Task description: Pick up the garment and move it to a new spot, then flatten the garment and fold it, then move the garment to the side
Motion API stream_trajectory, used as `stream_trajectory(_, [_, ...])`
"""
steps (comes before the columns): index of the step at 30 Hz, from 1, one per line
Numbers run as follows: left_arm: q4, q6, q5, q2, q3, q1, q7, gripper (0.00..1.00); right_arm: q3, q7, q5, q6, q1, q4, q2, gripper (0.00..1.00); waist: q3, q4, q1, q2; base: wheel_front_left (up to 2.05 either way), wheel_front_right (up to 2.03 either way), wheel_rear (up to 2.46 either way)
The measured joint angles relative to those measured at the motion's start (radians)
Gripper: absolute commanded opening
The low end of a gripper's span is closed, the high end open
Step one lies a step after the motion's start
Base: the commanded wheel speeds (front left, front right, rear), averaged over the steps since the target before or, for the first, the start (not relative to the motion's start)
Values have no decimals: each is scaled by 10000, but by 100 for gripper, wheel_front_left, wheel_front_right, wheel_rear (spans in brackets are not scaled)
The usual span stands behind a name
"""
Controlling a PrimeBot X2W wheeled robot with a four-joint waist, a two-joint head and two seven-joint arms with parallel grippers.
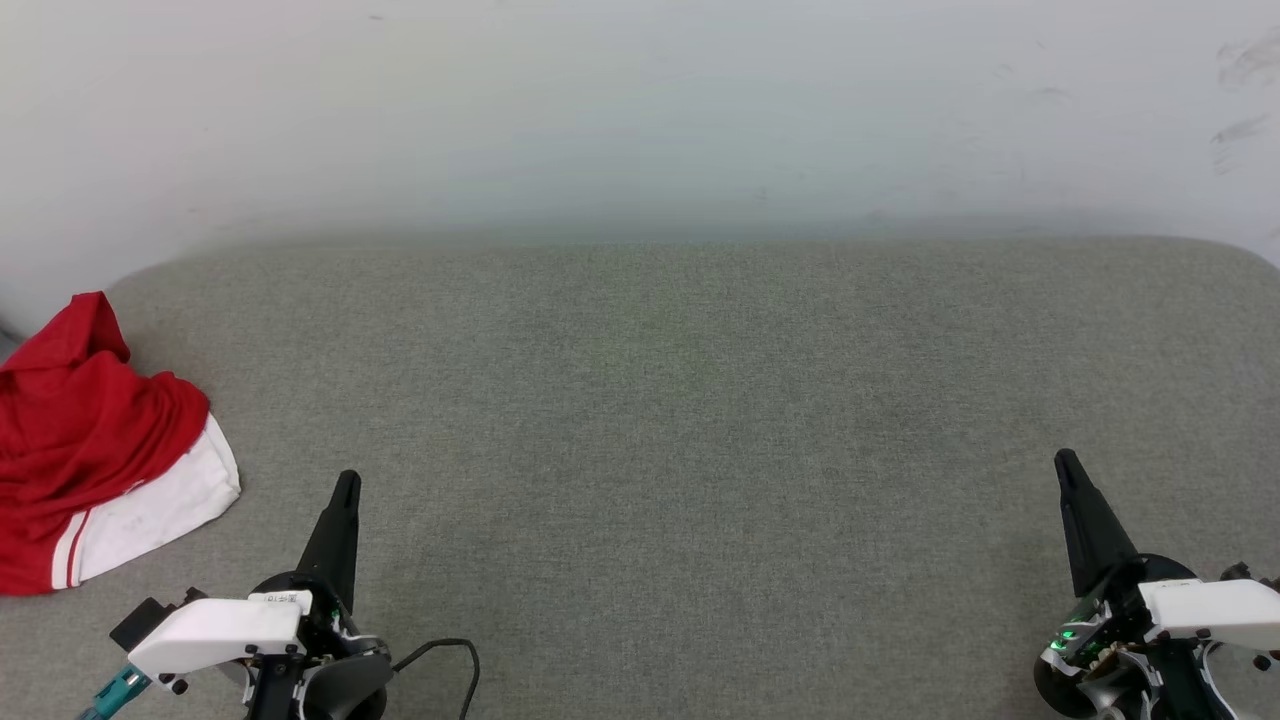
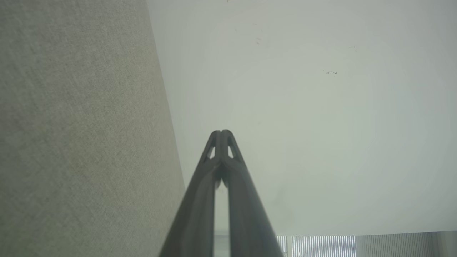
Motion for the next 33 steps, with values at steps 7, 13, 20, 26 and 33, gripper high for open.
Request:
stream_trajectory(7, [19, 2, 2, -2, -4, 6, 0, 100, 0, 0, 2, 0, 8, 19, 0, 100, 0, 0, 0, 0, 0, 0, 0])
stream_trajectory(13, [234, 17, 8, -21, -155, 297, -117, 100, 92, -90, -2, -2, 331, 198, 8, 100, 3, -3, 0, 0, 0, 0, 0])
stream_trajectory(20, [-109, 17, 142, -23, -502, 297, -474, 100, 391, -412, -194, -2, 402, -194, 6, 100, 8, -9, 0, 0, 0, 0, 0])
stream_trajectory(26, [-499, 17, 397, -2, -798, 298, -754, 100, 654, -700, -391, -2, 463, -487, -31, 100, 9, -10, 0, 0, 0, 0, 0])
stream_trajectory(33, [-911, 17, 1074, 31, -1032, 322, -1058, 100, 945, -1053, -988, -2, 524, -723, -174, 100, 1, -12, 0, 0, 0, 0, 0])
